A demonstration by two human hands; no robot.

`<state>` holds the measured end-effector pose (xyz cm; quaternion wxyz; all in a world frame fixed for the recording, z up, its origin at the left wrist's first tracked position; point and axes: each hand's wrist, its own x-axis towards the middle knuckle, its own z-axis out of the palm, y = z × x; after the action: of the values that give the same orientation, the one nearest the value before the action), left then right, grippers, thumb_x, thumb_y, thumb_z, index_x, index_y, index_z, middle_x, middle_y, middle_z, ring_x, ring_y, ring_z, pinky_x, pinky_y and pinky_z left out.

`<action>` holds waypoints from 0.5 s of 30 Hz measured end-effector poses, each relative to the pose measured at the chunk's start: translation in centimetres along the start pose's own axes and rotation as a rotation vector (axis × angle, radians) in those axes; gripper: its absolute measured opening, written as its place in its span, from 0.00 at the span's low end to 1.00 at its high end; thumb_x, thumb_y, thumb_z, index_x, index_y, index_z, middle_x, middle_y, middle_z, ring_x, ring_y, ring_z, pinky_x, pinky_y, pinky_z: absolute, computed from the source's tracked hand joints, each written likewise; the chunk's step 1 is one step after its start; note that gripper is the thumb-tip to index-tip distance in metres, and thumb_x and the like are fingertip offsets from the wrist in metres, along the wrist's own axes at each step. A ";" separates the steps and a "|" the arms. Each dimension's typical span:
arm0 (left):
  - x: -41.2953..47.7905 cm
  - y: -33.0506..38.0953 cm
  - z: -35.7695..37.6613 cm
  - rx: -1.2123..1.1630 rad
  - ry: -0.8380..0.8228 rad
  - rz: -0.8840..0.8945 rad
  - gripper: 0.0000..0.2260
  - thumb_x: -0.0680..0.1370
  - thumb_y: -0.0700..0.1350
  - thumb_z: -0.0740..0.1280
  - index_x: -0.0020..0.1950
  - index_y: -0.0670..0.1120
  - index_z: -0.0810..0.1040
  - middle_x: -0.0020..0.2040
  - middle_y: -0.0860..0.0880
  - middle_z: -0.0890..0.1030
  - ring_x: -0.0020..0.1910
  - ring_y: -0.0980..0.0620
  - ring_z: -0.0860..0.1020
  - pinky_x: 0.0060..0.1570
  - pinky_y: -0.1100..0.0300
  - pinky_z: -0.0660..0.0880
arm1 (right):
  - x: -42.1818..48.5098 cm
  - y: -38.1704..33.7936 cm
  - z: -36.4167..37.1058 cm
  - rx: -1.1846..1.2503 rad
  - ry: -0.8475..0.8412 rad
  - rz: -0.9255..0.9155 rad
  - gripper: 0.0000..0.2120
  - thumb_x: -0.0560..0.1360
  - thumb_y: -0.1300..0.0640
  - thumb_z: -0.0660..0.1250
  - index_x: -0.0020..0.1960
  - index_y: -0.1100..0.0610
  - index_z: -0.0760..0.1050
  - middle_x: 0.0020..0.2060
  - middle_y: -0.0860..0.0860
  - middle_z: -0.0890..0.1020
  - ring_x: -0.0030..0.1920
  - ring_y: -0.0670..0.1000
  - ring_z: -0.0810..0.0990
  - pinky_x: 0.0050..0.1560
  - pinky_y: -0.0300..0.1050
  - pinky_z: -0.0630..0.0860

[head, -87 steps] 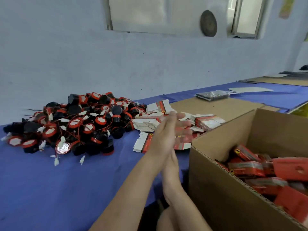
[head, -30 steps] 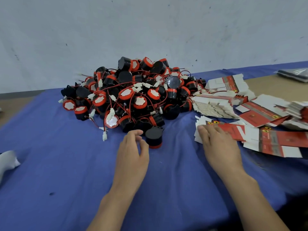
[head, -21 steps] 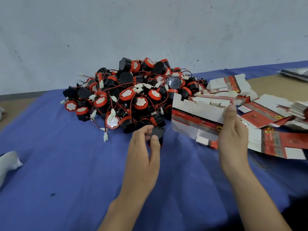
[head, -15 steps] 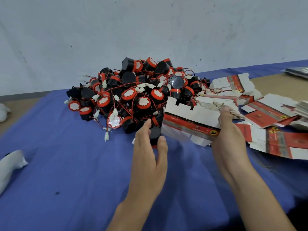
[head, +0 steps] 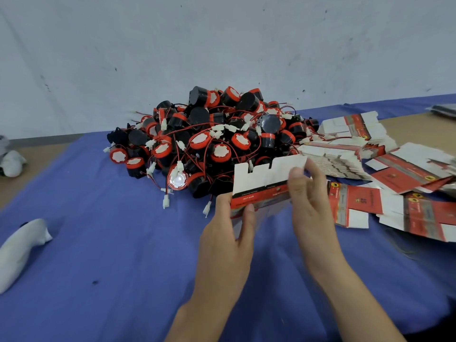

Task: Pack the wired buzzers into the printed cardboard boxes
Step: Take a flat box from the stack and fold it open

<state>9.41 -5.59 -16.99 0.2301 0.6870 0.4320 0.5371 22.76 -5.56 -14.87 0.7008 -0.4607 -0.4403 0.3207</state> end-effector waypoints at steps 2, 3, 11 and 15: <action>-0.1 0.1 -0.2 0.005 0.002 0.014 0.09 0.81 0.57 0.59 0.59 0.70 0.68 0.55 0.70 0.79 0.54 0.65 0.80 0.51 0.54 0.81 | -0.1 0.2 0.7 0.011 -0.046 -0.017 0.23 0.72 0.41 0.70 0.65 0.37 0.68 0.52 0.32 0.82 0.54 0.32 0.79 0.48 0.24 0.73; -0.1 0.1 -0.4 0.011 0.008 0.023 0.10 0.82 0.56 0.59 0.59 0.71 0.67 0.56 0.69 0.79 0.55 0.65 0.79 0.51 0.56 0.80 | -0.2 0.2 1.0 0.010 -0.060 -0.021 0.22 0.72 0.45 0.71 0.63 0.37 0.68 0.52 0.33 0.82 0.53 0.33 0.80 0.47 0.24 0.73; -0.8 -0.3 -1.4 0.062 0.006 0.053 0.10 0.82 0.54 0.58 0.63 0.64 0.68 0.59 0.64 0.78 0.59 0.63 0.77 0.51 0.67 0.76 | -0.7 0.4 2.2 0.083 -0.019 0.050 0.28 0.69 0.40 0.72 0.66 0.41 0.69 0.56 0.43 0.83 0.56 0.39 0.81 0.47 0.25 0.73; -0.9 -0.7 -1.7 0.083 0.027 0.039 0.10 0.81 0.55 0.59 0.62 0.66 0.66 0.59 0.66 0.77 0.59 0.64 0.77 0.50 0.68 0.76 | -1.2 0.6 2.8 0.078 0.003 0.059 0.19 0.76 0.49 0.73 0.61 0.39 0.68 0.57 0.45 0.81 0.56 0.40 0.80 0.44 0.24 0.73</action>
<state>7.53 -6.25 -17.45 0.1851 0.6968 0.4437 0.5323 19.67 -5.35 -15.32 0.7090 -0.4462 -0.4127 0.3577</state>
